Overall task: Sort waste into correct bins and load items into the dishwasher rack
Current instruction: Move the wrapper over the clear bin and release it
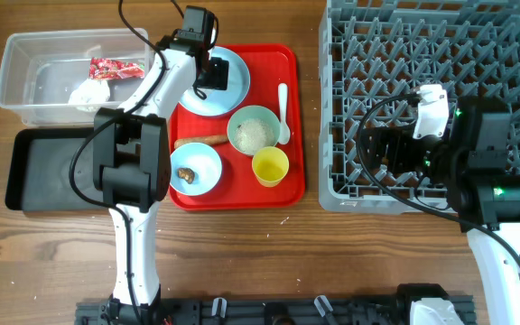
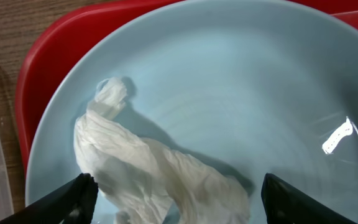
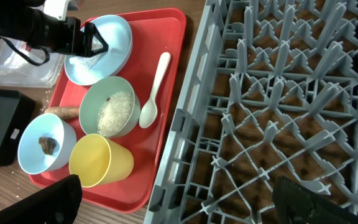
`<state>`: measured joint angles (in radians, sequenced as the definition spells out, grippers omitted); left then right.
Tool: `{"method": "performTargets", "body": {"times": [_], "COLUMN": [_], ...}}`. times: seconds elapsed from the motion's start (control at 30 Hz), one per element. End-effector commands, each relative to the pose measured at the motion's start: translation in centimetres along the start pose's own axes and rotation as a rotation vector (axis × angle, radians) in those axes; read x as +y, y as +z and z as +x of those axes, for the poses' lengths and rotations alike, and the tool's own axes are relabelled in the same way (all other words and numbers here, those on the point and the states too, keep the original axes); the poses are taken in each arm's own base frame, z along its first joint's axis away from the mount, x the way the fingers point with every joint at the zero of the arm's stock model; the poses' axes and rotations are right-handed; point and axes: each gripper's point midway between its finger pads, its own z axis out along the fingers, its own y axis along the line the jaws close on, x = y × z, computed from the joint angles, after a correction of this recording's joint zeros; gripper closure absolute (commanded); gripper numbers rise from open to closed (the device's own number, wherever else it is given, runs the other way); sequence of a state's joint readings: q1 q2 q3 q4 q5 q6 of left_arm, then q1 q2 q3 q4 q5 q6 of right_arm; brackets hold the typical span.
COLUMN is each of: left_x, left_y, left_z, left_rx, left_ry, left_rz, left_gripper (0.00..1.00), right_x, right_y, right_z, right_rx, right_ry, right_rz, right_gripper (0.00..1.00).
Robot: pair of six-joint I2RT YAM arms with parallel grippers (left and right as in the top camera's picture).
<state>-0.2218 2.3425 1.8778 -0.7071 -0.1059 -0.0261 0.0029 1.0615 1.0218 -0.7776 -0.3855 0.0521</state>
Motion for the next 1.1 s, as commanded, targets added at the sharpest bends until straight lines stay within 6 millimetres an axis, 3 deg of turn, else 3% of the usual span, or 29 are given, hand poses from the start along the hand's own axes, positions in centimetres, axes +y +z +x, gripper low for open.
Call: {"method": "performTargets", "body": {"times": [0.0, 0.07, 0.13, 0.2, 0.27, 0.33, 0.4, 0.47, 0.5, 0.53, 0.6, 0.63, 0.73, 0.8, 0.87, 0.9, 0.93, 0.97, 1.0, 1.07], "left_x": [-0.4, -0.4, -0.6, -1.1, -1.8, -1.7, -1.4, -0.9, 0.1, 1.2, 3.3, 5.4, 10.8, 14.9, 16.7, 17.1, 17.4, 17.4, 17.3, 16.9], "left_y": [0.6, 0.6, 0.6, 0.6, 0.0, -2.6, -6.0, -11.3, -14.4, -16.0, -18.5, -19.4, -18.5, -15.8, -13.4, -12.2, -9.8, -9.0, -8.9, -9.4], "left_z": [0.6, 0.9, 1.3, 1.4, 0.8, -1.0, -2.9, -5.1, -6.3, -6.9, -7.9, -8.4, -8.1, -7.0, -5.9, -5.5, -4.5, -4.1, -3.9, -4.1], "left_rx": [0.024, 0.037, 0.049, 0.055, 0.04, -0.005, -0.057, -0.139, -0.204, -0.246, -0.314, -0.351, -0.352, -0.3, -0.249, -0.223, -0.17, -0.149, -0.142, -0.147], "left_ry": [0.014, 0.015, 0.015, 0.013, -0.066, -0.106, -0.125, -0.129, -0.149, -0.186, -0.228, -0.26, -0.393, -0.456, -0.486, -0.494, -0.508, -0.511, -0.51, -0.495], "left_rz": [0.028, 0.027, 0.042, 0.07, 0.112, 0.118, 0.125, 0.129, 0.106, 0.074, 0.026, -0.024, -0.143, -0.188, -0.186, -0.173, -0.137, -0.125, -0.126, -0.122], "left_gripper": [0.37, 0.65, 0.84, 0.96, 0.96, 0.96, 0.96, 0.96, 0.96, 0.96, 0.96, 0.96, 0.96, 0.96, 0.96, 0.89, 0.53, 0.31, 0.0, 0.0], "right_x": [0.4, 0.4, 0.4, 0.4, 0.4, 0.4, 0.4, 0.4, 0.4, 0.4, 0.4, 0.4, 0.4, 0.4, 0.4, 0.4, 0.4, 0.4, 0.4, 0.4], "right_y": [-0.3, -0.3, -0.3, -0.3, -0.3, -0.3, -0.3, -0.3, -0.3, -0.3, -0.3, -0.3, -0.3, -0.3, -0.3, -0.3, -0.3, -0.3, -0.3, -0.3], "right_z": [-0.7, -0.7, -0.8, -0.8, -0.7, -0.7, -0.7, -0.8, -0.8, -0.8, -0.8, -0.8, -0.8, -0.8, -0.8, -0.8, -0.8, -0.8, -0.8, -0.8], "right_rx": [-0.019, -0.019, -0.02, -0.02, -0.019, -0.018, -0.017, -0.02, -0.02, -0.02, -0.02, -0.02, -0.02, -0.02, -0.02, -0.02, -0.02, -0.02, -0.02, -0.02], "right_ry": [0.004, 0.005, 0.023, 0.024, 0.023, 0.024, 0.024, 0.023, 0.022, 0.023, 0.024, 0.024, 0.023, 0.023, 0.023, 0.022, 0.023, 0.023, 0.023, 0.023], "right_rz": [-0.02, -0.02, -0.02, -0.02, -0.02, -0.02, -0.02, -0.02, -0.02, -0.02, -0.02, -0.02, -0.02, -0.02, -0.02, -0.02, -0.02, -0.02, -0.02, -0.02], "right_gripper": [0.0, 0.0, 0.0, 0.0, 0.0, 0.0, 0.0, 0.0, 0.01, 0.0, 0.0, 0.0, 0.0, 0.0, 0.0, 0.0, 0.0, 0.0, 0.0, 0.0]}}
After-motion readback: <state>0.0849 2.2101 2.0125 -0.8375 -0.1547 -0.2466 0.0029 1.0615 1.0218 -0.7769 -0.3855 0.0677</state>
